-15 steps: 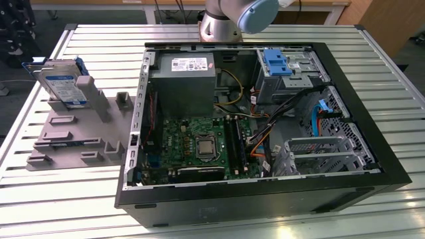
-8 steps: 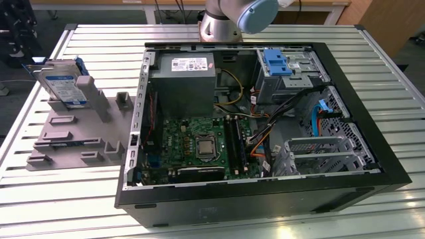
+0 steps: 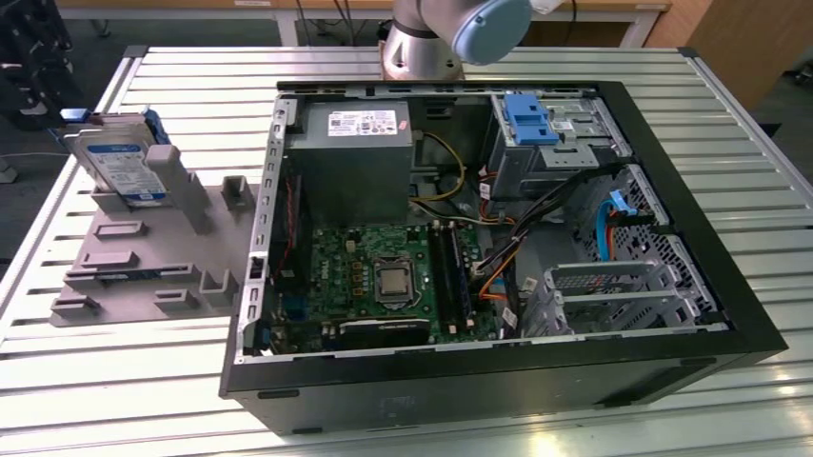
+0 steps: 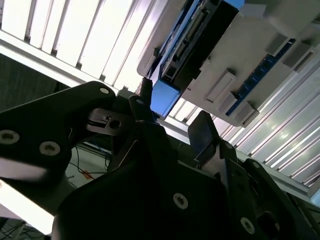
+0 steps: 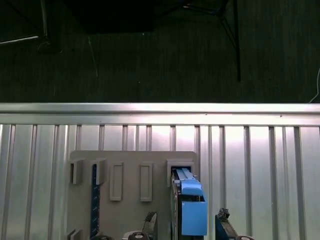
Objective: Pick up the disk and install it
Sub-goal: 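Pick up the disk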
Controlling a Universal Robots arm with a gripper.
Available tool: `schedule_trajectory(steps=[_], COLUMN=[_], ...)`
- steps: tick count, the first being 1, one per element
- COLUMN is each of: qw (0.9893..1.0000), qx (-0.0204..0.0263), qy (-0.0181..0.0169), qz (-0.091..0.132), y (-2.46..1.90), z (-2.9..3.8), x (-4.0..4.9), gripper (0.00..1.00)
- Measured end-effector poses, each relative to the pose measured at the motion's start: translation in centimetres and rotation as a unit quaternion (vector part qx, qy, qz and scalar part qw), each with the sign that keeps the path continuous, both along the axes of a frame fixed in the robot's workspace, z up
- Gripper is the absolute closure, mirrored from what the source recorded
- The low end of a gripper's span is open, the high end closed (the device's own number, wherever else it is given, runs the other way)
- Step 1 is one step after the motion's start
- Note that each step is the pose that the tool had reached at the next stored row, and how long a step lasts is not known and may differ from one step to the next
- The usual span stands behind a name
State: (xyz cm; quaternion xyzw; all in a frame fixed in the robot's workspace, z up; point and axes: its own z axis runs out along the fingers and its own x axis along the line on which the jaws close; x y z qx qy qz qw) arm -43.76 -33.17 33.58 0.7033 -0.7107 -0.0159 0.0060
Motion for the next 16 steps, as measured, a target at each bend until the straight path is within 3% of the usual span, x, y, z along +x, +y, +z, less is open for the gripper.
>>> schedule_trajectory(steps=[1,6,16], qw=[1.0,1.0,1.0], qx=[0.0,0.0,-0.0001], qy=[0.0,-0.0001,-0.0005], qz=[0.0,0.0,0.0], y=[0.07,0.36,0.41], z=[-0.1,-0.58,-1.14], x=[-0.05,-0.39,-0.73], gripper=[0.44,0.44,0.44])
